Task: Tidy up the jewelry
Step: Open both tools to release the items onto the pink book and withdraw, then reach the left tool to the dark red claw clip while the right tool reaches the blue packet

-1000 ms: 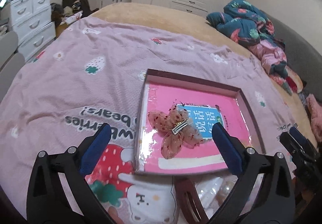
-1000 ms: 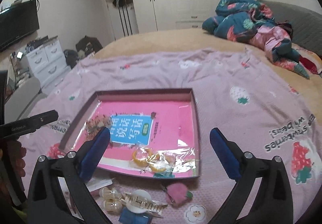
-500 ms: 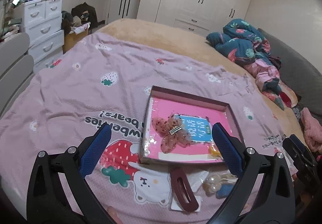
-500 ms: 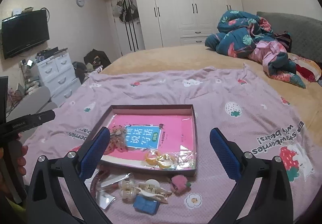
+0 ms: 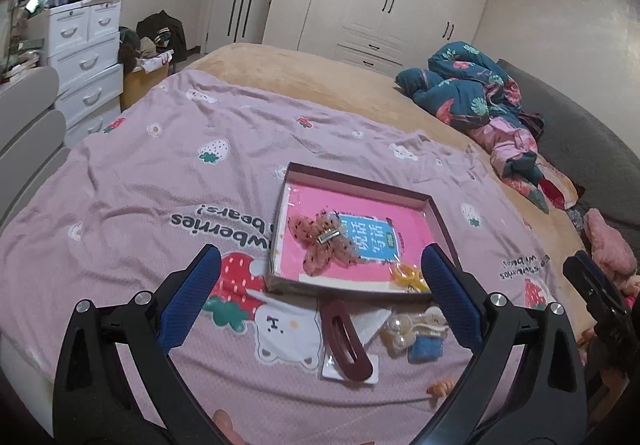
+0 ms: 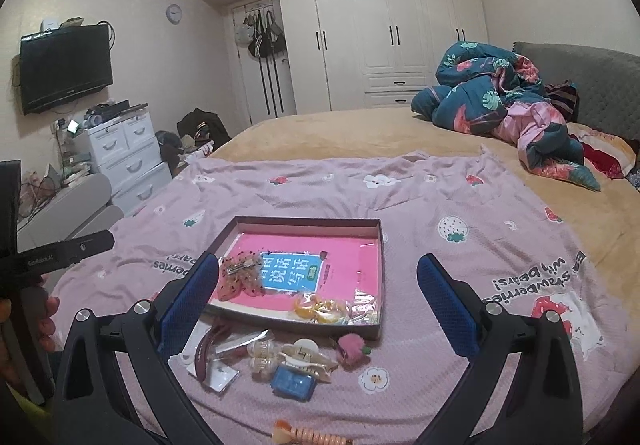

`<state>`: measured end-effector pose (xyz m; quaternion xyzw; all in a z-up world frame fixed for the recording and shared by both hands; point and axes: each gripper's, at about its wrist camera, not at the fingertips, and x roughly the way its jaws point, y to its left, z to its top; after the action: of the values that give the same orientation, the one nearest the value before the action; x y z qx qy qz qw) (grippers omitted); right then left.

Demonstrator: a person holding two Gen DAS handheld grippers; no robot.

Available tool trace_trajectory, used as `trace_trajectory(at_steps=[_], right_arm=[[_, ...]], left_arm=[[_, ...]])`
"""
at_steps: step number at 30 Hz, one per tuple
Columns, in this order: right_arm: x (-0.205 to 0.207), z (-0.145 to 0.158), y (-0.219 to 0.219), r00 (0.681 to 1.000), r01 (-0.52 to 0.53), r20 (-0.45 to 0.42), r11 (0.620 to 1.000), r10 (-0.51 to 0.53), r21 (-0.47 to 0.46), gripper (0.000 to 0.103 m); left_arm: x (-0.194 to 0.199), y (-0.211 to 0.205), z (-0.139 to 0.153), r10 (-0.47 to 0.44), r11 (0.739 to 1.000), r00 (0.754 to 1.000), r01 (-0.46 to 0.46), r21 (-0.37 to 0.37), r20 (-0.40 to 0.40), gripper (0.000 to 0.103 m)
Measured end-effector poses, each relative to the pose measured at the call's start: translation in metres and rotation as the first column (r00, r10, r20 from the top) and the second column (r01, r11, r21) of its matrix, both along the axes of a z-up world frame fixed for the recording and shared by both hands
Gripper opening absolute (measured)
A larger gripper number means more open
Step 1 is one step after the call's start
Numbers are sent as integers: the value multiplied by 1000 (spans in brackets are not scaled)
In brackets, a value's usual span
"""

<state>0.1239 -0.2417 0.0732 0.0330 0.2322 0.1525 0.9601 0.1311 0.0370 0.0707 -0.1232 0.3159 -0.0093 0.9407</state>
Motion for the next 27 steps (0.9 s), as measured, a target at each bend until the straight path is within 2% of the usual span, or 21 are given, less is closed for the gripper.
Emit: trace_trajectory(at_steps=[17, 27], right_arm=[[-33, -9, 2, 999, -45, -25, 998, 44, -33, 99], [-49, -21, 12, 994, -93, -63, 994, 90, -51, 99]], left_arm=[[-37, -17, -13, -21, 997, 1000, 23, 76, -17, 94], [-50, -14, -18, -14, 996, 999, 16, 88, -30, 94]])
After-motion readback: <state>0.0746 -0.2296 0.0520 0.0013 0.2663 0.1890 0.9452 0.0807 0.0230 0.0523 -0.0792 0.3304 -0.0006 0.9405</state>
